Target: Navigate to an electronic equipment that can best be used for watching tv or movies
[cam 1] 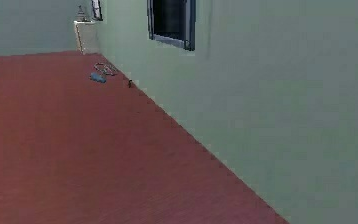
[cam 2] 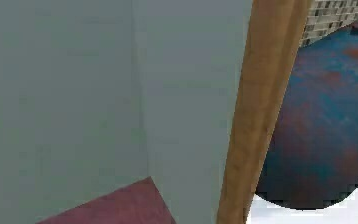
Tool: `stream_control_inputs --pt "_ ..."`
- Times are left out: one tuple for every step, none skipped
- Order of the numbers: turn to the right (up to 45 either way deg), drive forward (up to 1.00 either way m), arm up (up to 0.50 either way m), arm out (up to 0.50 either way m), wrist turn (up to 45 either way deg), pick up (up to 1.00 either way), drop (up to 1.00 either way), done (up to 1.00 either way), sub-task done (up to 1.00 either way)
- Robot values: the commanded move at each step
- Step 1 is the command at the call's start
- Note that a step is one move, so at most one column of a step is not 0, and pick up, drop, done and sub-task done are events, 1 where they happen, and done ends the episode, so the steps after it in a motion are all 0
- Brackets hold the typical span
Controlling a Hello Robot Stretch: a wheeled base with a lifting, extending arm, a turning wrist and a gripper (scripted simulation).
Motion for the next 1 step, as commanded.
stream_control_inputs --pt "0.0 1.0 0.0 0.0 0.0 0.0 0.0 0.0 0.0"
